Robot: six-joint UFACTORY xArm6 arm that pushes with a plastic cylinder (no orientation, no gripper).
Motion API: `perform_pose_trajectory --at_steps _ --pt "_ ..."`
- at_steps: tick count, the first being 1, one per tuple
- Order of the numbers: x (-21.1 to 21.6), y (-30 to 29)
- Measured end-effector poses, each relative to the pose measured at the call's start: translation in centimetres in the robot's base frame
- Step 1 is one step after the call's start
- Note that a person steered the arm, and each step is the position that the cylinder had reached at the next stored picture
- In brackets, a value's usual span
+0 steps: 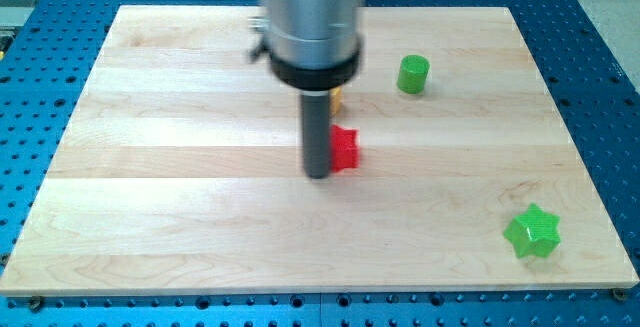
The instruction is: Place the red star vertically above the green star
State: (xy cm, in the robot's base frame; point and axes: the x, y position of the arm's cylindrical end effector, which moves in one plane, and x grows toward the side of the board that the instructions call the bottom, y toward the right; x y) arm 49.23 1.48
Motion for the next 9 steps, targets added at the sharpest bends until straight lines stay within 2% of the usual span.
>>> perform_pose_trajectory --at_steps 1,2,3,4,5,6,7,8,9 --pt "-0.2 -7.2" --pt "-1.8 -3.8" --pt "-1.5 2.6" --pt "2.7 11.5" --pt "2.7 5.7" --pt "-1.3 3.3" --pt "-2.4 10.5" --pt "0.1 16.1" --pt "1.0 16.9"
